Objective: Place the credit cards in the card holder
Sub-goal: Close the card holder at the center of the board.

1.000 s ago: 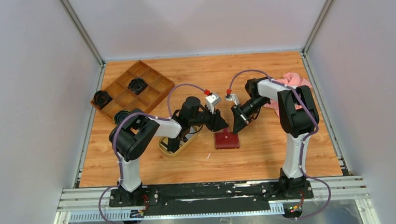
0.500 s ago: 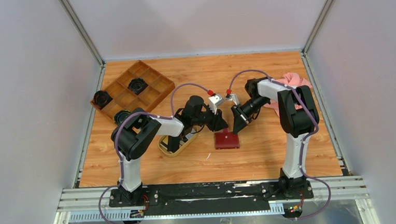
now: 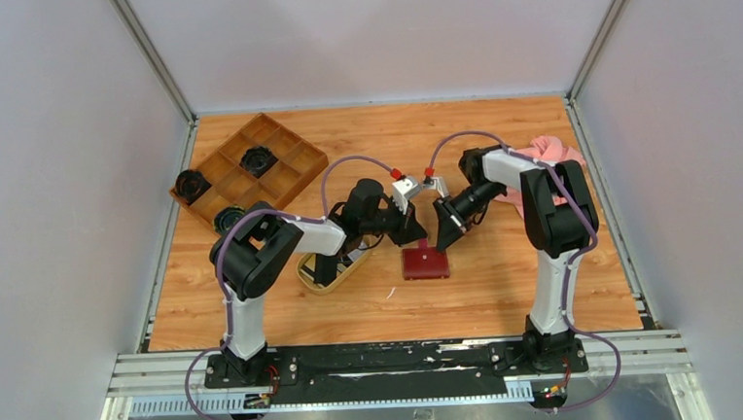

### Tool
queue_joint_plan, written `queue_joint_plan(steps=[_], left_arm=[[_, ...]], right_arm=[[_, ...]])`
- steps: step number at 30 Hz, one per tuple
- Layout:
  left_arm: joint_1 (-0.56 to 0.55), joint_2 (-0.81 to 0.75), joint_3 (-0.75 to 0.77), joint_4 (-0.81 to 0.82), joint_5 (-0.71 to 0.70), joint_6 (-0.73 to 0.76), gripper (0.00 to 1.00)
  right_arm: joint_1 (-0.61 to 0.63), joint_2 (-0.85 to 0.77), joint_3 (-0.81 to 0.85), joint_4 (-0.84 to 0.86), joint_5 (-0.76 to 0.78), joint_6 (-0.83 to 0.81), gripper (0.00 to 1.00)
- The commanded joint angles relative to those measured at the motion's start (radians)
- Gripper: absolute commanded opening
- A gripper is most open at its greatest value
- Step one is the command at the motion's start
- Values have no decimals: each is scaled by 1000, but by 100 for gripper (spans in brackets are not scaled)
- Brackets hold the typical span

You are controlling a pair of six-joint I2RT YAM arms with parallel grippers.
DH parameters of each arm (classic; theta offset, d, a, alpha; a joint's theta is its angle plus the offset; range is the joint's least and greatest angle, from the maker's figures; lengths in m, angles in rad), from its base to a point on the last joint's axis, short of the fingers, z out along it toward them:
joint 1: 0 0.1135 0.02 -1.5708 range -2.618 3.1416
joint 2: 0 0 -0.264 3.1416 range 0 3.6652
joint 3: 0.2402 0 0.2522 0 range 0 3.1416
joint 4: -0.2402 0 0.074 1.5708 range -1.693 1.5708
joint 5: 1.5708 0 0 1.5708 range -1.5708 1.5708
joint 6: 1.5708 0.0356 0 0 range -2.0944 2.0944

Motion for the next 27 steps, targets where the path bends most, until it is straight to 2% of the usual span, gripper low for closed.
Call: queue_joint_plan(steps=[1, 11, 19, 27], left_arm=[[-5, -18, -7, -13, 26, -18, 0], [-25, -67, -57, -13, 27, -59, 0], [-40, -83, -81, -13, 29, -86, 0], [-41, -72, -97, -13, 26, -135, 0]], right_arm=[[13, 16, -31, -15, -48, 35, 0], [25, 11, -86, 0, -56, 85, 0], [57, 34, -116, 96, 13, 207, 0], [54, 59, -115, 121, 24, 237, 0]])
